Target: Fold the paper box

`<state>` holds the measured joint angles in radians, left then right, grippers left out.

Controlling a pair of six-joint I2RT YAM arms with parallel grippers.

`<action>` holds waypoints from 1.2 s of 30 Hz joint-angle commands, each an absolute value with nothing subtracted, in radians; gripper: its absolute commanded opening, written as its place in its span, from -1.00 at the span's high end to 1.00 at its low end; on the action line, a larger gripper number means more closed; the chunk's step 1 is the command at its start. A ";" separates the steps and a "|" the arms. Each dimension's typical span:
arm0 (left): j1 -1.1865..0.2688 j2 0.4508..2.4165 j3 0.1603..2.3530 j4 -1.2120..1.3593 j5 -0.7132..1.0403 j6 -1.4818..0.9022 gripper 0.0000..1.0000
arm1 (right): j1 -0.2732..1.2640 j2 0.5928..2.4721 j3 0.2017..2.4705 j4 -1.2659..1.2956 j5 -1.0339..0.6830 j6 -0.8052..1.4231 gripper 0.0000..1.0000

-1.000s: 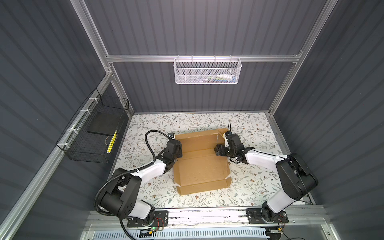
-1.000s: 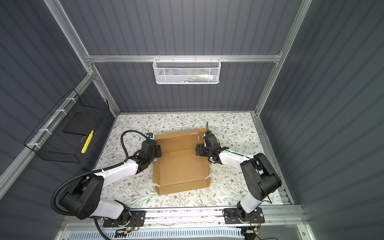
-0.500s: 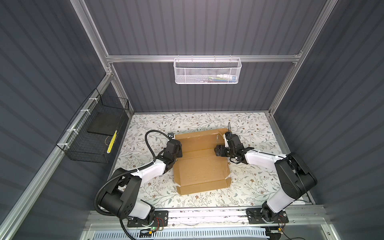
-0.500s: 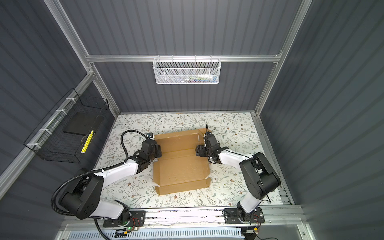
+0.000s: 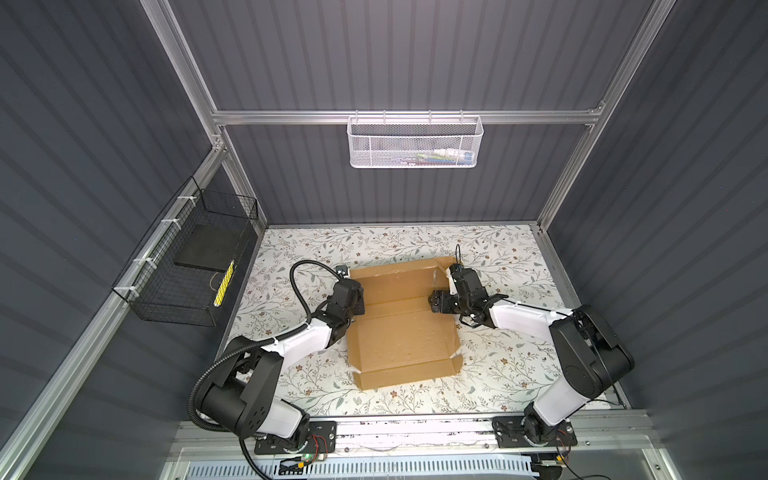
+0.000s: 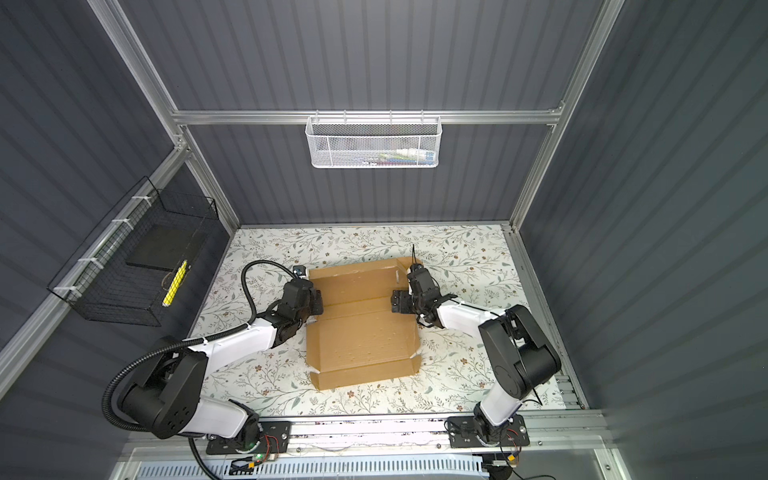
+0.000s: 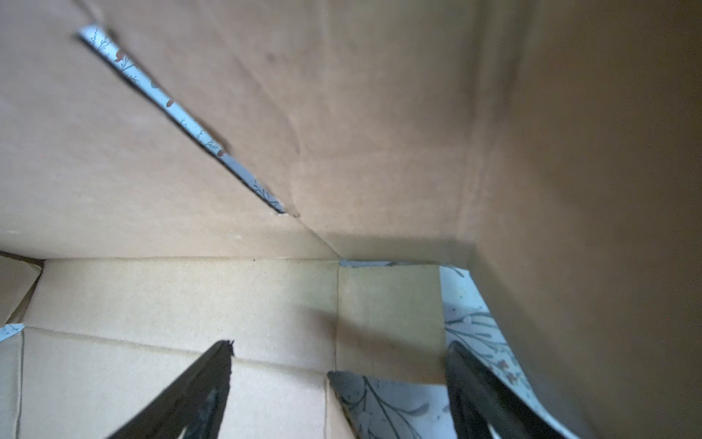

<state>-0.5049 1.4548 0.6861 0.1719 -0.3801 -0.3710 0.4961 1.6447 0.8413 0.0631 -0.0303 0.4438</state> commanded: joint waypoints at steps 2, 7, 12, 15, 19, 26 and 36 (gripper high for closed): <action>-0.500 1.430 0.711 0.183 -0.368 -0.376 1.00 | 0.491 1.655 0.833 0.071 -0.041 0.434 -0.77; -0.499 1.427 0.711 0.182 -0.368 -0.374 1.00 | 0.490 1.657 0.833 0.083 -0.052 0.438 -0.79; -0.499 1.427 0.711 0.181 -0.370 -0.373 1.00 | 0.491 1.655 0.830 0.082 -0.040 0.440 -0.80; -0.498 1.425 0.711 0.181 -0.368 -0.374 1.00 | 0.490 1.649 0.819 0.088 -0.034 0.433 -0.80; -0.499 1.428 0.713 0.181 -0.368 -0.374 1.00 | 0.490 1.642 0.807 0.097 -0.027 0.424 -0.80; -0.499 1.432 0.714 0.183 -0.365 -0.376 1.00 | 0.489 1.641 0.808 0.097 -0.014 0.410 -0.80; -0.497 1.431 0.717 0.183 -0.362 -0.375 1.00 | 0.490 1.666 0.821 0.116 -0.026 0.396 -0.80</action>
